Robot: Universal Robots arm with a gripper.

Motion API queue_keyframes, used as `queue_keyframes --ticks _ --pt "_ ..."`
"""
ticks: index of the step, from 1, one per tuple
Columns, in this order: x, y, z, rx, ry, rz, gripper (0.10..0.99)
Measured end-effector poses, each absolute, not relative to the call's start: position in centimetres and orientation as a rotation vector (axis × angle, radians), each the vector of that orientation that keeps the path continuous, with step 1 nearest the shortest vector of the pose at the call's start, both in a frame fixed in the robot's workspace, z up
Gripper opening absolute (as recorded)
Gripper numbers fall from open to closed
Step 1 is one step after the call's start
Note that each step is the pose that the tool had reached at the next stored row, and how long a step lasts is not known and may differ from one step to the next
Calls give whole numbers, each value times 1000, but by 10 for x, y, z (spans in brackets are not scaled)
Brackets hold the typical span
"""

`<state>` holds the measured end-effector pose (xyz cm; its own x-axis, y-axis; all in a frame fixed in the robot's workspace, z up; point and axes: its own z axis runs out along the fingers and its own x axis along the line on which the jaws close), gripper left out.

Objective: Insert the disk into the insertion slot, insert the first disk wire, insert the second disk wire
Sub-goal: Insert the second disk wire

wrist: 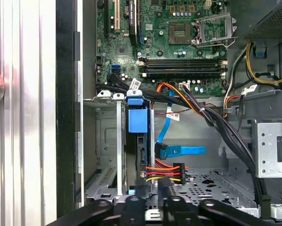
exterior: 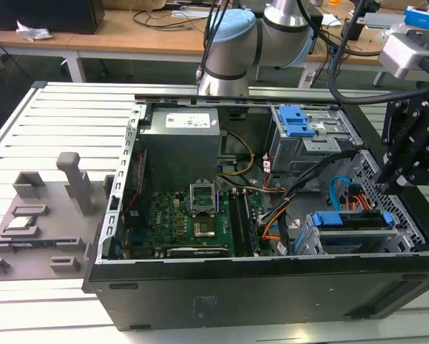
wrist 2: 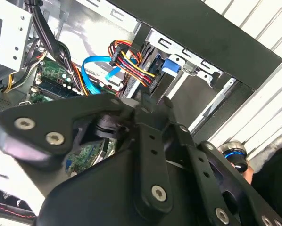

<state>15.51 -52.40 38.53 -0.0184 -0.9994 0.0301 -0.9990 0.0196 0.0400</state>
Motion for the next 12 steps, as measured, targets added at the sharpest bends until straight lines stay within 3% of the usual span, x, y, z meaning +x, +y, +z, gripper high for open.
queue_keyframes --ticks 1,12 --pt "155 -524 385 2165 -2207 -12 302" --pt "151 -516 384 2166 -2207 -12 302"
